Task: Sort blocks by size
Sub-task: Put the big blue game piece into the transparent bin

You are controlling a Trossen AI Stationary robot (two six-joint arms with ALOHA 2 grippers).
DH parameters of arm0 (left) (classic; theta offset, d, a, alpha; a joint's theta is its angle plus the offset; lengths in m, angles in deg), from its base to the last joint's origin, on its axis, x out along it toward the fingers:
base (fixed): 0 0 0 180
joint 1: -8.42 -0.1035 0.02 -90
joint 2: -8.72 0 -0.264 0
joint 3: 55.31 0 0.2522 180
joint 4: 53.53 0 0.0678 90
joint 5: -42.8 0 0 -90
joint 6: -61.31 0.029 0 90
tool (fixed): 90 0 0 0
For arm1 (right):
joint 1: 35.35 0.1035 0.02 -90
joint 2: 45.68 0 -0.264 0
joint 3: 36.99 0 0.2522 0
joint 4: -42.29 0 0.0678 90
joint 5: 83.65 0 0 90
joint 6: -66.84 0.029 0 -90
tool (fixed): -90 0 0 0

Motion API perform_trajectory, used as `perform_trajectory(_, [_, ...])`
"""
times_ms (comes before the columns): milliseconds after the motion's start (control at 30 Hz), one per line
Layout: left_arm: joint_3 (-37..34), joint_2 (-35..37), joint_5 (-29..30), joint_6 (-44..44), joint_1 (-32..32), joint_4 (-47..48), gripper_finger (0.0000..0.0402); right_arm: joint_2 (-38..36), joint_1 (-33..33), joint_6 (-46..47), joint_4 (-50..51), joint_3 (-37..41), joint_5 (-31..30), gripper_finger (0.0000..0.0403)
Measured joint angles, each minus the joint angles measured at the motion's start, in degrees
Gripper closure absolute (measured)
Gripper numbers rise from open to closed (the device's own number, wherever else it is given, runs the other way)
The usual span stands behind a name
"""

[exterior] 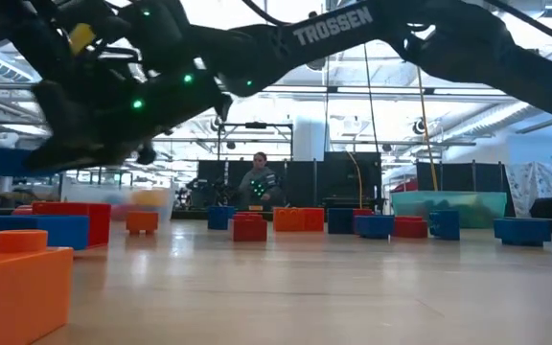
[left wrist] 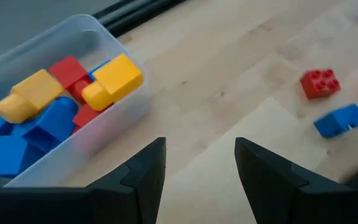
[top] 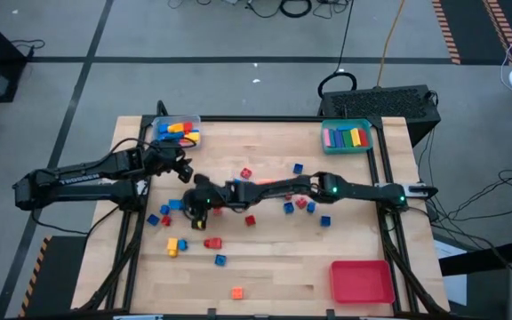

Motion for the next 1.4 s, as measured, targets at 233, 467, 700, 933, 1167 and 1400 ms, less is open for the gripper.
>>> perform_trajectory(233, [0.0, 4.4, 9.8, -1.9, 0.0, -1.1, 0.0210, -1.1, -4.2, -0.1, 2.1, 0.0, -1.3, 0.0317])
perform_trajectory(467, [0.0, 11.5, 13.5, -1.9, 0.0, -3.2, 0.0210, -1.1, -9.4, 0.6, 1.4, 0.0, -1.8, 0.0317])
perform_trajectory(700, [0.0, 14.2, 13.6, -1.9, 0.0, -3.1, 0.0210, -1.7, -16.1, -0.2, -4.6, 0.0, -1.1, 0.0317])
perform_trajectory(933, [0.0, 14.2, 13.6, -1.9, 0.0, -4.5, 0.0210, -1.6, -21.6, 7.6, -9.3, 0.0, 5.1, 0.0315])
perform_trajectory(1167, [0.0, 14.1, 13.6, -1.9, 0.0, -7.2, 0.0210, -1.6, -22.1, 6.8, -9.4, 0.0, 6.5, 0.0309])
perform_trajectory(1400, [0.0, 14.1, 12.2, -2.7, 0.0, -8.8, 0.0210, -1.6, -22.1, 6.5, -11.0, 0.0, 6.5, 0.0283])
